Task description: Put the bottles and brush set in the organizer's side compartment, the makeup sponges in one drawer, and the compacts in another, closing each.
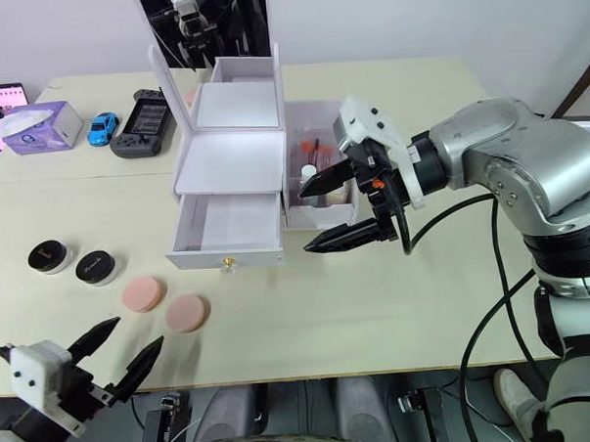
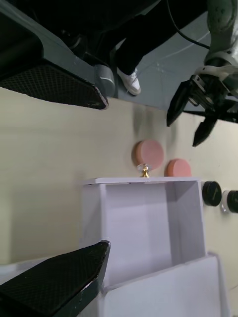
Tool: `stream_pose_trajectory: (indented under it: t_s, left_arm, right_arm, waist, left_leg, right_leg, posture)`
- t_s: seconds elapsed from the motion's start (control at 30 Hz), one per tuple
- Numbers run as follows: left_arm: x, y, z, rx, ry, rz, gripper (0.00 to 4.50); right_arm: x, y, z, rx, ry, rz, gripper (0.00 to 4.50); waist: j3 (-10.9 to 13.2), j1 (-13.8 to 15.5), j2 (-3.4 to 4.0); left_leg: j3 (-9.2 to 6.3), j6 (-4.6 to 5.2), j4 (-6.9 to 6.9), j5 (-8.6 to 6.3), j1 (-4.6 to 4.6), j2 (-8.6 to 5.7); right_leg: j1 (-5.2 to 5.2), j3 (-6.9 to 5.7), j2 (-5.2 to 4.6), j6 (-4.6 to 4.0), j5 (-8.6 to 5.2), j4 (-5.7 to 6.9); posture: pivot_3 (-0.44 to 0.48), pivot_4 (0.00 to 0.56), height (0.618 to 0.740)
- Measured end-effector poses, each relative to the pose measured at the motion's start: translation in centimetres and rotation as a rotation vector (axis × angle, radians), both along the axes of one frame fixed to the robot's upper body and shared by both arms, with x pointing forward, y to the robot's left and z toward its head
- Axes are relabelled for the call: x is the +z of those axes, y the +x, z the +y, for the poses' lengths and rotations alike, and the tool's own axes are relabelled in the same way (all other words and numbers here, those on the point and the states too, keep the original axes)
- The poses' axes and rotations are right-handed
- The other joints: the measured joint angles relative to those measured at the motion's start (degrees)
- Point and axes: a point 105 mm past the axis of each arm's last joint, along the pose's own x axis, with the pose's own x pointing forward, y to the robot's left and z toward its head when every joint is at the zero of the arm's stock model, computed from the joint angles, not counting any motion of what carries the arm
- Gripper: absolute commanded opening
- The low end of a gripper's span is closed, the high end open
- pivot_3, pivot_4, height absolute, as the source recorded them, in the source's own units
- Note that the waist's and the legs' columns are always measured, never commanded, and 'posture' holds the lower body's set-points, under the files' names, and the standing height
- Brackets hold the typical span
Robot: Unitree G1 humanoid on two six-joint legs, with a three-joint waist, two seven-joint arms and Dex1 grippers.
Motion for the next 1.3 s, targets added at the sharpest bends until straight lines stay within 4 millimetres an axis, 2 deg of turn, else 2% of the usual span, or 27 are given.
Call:
stream_pose_trajectory:
  t_s: [0.27,0.4,0.5,0.77,0.9,0.93,0.97,1.03,1.3]
  left_arm:
    - [-2.0,0.6,-1.3,-0.023,0.010,-0.028,4.43]
    - [-3.0,1.4,-1.9,-0.026,0.025,-0.065,4.43]
    - [-3.6,2.1,-2.4,-0.039,0.022,-0.082,4.43]
    - [-3.7,4.7,-3.6,-0.062,0.018,-0.144,4.43]
    - [-3.7,5.2,-4.1,-0.065,0.016,-0.151,4.43]
    - [-3.7,5.4,-4.3,-0.065,0.012,-0.148,3.91]
    - [-3.7,5.5,-4.5,-0.067,0.009,-0.147,3.65]
    - [-3.7,5.5,-4.5,-0.062,0.008,-0.145,2.73]
    - [-3.2,4.8,-5.7,-0.091,0.005,-0.100,2.64]
  right_arm:
    - [-0.3,-0.7,-0.4,-0.041,0.036,0.020,4.50]
    - [-2.4,-0.7,-1.2,-0.097,0.038,0.056,4.50]
    - [-2.8,-0.9,-1.7,-0.125,0.056,0.036,4.50]
    - [-5.0,-0.8,-3.7,-0.217,0.014,0.004,4.50]
    - [-5.2,-1.0,-4.1,-0.227,-0.001,0.000,4.50]
    - [-5.3,-1.1,-4.1,-0.227,-0.003,0.001,4.50]
    - [-5.4,-1.2,-4.1,-0.228,-0.003,0.001,4.50]
    - [-5.4,-1.2,-4.1,-0.231,-0.005,0.000,4.50]
    - [-5.5,-1.2,-4.2,-0.234,-0.008,-0.003,4.50]
  waist:
    - [0.0,0.3,-0.01]
    - [0.0,0.4,-0.03]
    - [-0.1,0.4,0.03]
    - [-0.4,0.6,0.54]
    - [-0.5,0.5,0.77]
    - [-0.5,0.5,0.79]
    - [-0.5,0.4,0.84]
    - [-0.5,0.4,0.88]
    - [-0.5,0.3,0.83]
  left_leg:
    - [0.01,0.00,0.04,0.00,-0.02,0.00]
    - [0.01,0.00,0.05,0.00,-0.04,-0.01]
    - [0.00,0.00,0.05,0.00,-0.02,-0.01]
    - [-0.01,0.01,0.29,0.01,0.04,0.00]
    - [0.00,0.00,0.56,0.00,0.00,0.00]
    - [0.00,0.00,0.62,-0.01,0.00,0.00]
    - [0.00,-0.01,0.68,-0.01,-0.01,0.00]
    - [0.01,-0.04,0.74,-0.03,-0.03,0.00]
    - [0.17,-0.22,0.79,-0.14,-0.15,0.00]
  right_leg:
    - [0.05,0.00,-0.02,0.00,0.00,-0.08]
    - [0.08,0.00,-0.02,0.00,0.00,-0.08]
    - [0.08,-0.01,0.00,0.01,0.01,-0.03]
    - [0.20,-0.01,0.00,0.02,0.00,0.04]
    - [0.27,-0.01,-0.02,0.03,-0.01,0.02]
    - [0.32,-0.01,-0.02,0.03,-0.01,-0.01]
    - [0.34,-0.01,-0.03,0.03,-0.01,-0.02]
    - [0.33,-0.01,-0.05,0.03,-0.01,-0.12]
    - [0.32,0.01,-0.15,0.04,-0.02,-0.32]
  posture:
    - [0.000,0.150,0.740]
    - [0.000,0.150,0.740]
    - [0.000,0.150,0.740]
    - [0.000,0.150,0.740]
    - [0.000,0.150,0.740]
    - [0.000,0.150,0.740]
    - [0.000,0.150,0.740]
    - [0.000,0.150,0.740]
    - [0.000,0.150,0.740]
